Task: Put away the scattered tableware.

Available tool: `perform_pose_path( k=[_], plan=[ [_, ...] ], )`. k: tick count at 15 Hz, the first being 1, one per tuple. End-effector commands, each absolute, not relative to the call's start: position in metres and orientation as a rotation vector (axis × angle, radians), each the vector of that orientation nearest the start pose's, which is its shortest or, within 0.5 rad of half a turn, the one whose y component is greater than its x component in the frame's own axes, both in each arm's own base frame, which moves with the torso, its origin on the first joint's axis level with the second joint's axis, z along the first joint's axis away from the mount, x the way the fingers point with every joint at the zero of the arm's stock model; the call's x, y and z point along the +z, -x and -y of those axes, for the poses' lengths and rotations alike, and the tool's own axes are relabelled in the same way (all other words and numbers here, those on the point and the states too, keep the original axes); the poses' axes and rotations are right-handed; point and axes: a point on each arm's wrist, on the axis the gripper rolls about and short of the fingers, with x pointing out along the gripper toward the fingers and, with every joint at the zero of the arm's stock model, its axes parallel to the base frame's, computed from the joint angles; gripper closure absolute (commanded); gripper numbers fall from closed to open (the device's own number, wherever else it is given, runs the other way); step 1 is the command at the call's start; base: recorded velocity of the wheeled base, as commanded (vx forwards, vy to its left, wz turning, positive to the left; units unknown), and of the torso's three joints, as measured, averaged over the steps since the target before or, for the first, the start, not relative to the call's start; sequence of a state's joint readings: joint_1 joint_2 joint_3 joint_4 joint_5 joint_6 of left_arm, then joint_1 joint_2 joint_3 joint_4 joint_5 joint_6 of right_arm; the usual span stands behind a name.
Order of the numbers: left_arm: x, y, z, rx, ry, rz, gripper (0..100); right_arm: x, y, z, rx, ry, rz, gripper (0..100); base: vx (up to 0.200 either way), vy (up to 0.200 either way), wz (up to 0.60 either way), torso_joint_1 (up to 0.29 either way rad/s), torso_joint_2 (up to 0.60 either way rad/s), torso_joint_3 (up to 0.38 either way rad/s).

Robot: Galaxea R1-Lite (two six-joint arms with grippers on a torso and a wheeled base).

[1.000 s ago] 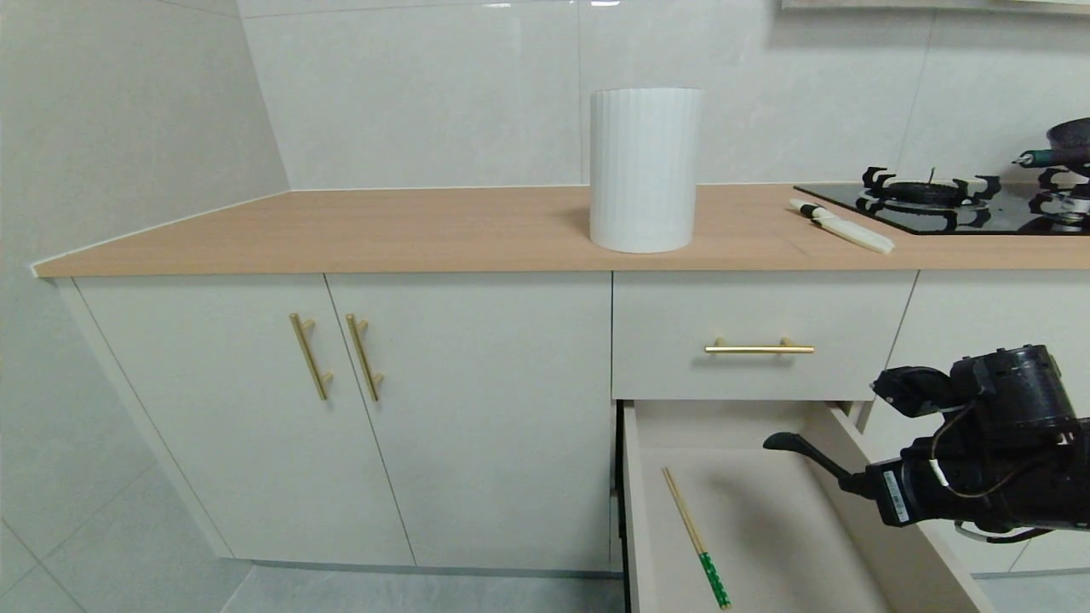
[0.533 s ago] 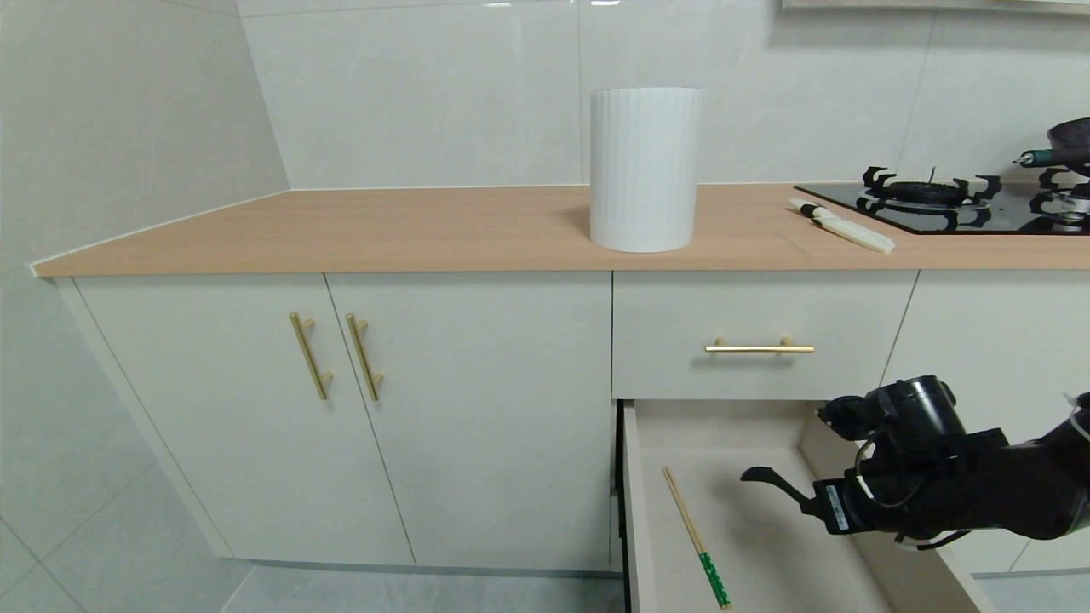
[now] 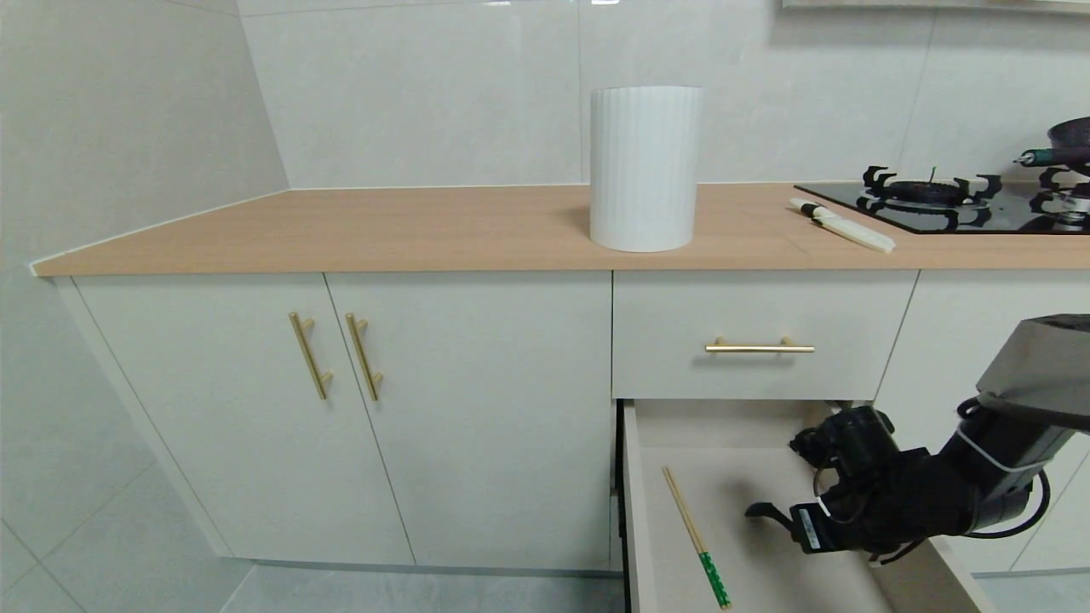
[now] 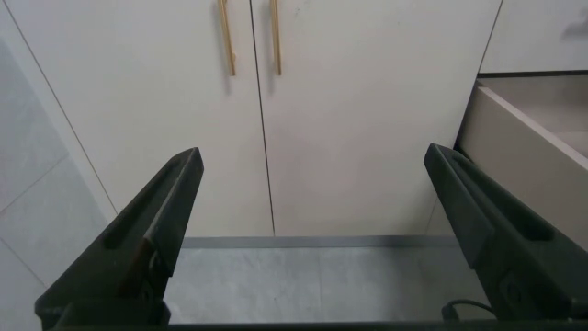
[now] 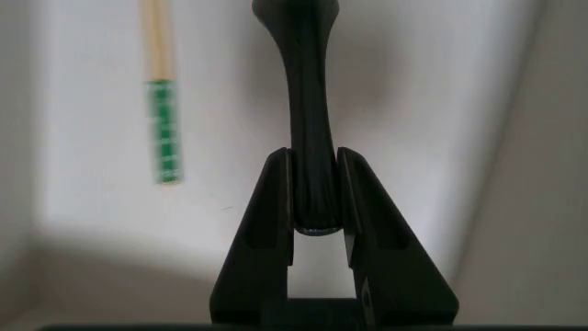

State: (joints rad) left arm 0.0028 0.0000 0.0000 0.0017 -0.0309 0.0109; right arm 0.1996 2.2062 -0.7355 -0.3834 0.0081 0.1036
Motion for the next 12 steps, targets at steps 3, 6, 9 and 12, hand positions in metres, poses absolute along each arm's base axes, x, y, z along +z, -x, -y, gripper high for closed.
perform_pose_path(
  k=[3,6,9,12],
  plan=[
    [0.0753,0.0228,0.0008,-0.028,-0.011,-0.001,0,-0.0338,-0.3147,-0.0642,0.123,0.019,-1.133,100,0.0,0.0,0.0,0.0,0.0,0.0],
    [0.0753,0.0228,0.0008,-0.028,-0.011,-0.001,0,-0.0349,-0.3173,-0.0644,0.11,0.025,-1.128,100,0.0,0.0,0.0,0.0,0.0,0.0],
    [0.0753,0.0228,0.0008,-0.028,-0.011,-0.001,0,-0.0344,-0.3173,-0.0644,0.11,0.025,-1.126,100,0.0,0.0,0.0,0.0,0.0,0.0],
    [0.0753,0.0228,0.0008,-0.028,-0.011,-0.001,0,-0.0329,-0.3175,-0.0644,0.111,0.024,-1.122,100,0.0,0.0,0.0,0.0,0.0,0.0]
  ],
)
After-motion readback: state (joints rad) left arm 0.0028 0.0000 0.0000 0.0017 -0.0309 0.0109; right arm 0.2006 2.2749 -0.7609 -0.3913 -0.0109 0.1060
